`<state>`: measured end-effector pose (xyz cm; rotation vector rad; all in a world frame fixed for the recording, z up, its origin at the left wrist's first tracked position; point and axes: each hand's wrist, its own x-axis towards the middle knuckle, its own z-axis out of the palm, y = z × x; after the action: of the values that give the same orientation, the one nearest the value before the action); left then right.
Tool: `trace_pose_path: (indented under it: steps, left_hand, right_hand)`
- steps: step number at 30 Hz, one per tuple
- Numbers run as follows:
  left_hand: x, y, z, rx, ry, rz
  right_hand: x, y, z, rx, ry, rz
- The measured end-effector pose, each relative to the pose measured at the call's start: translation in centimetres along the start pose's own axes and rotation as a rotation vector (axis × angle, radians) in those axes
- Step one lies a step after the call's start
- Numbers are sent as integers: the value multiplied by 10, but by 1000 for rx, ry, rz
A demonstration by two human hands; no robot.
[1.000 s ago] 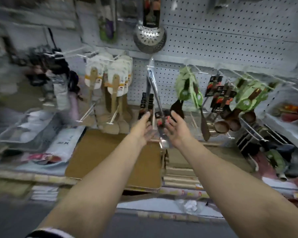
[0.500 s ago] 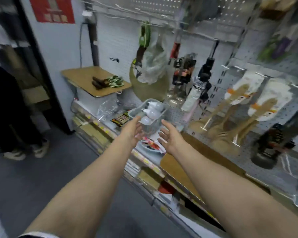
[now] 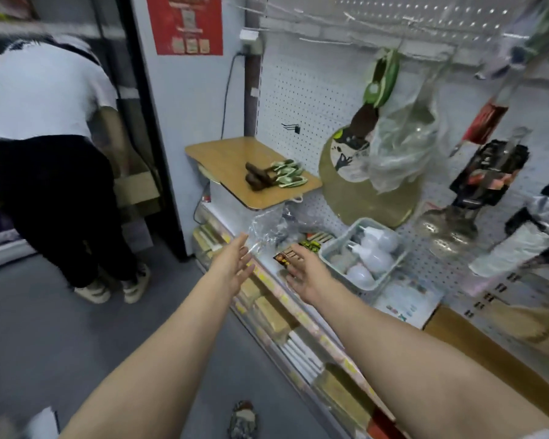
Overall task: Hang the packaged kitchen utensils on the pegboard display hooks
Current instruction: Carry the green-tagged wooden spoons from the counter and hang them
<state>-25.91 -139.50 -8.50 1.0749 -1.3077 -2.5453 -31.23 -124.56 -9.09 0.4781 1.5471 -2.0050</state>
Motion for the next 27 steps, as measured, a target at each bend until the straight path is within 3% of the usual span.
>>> trace_pose_path:
  steps: [10,27]
  left_hand:
    - [169,155,35,131,-66,-18]
    - [433,294,100,394,-420,-199]
  right_hand:
    - [143,-107,118,96,91,-31]
    - [334,-177,236,330,463,-51]
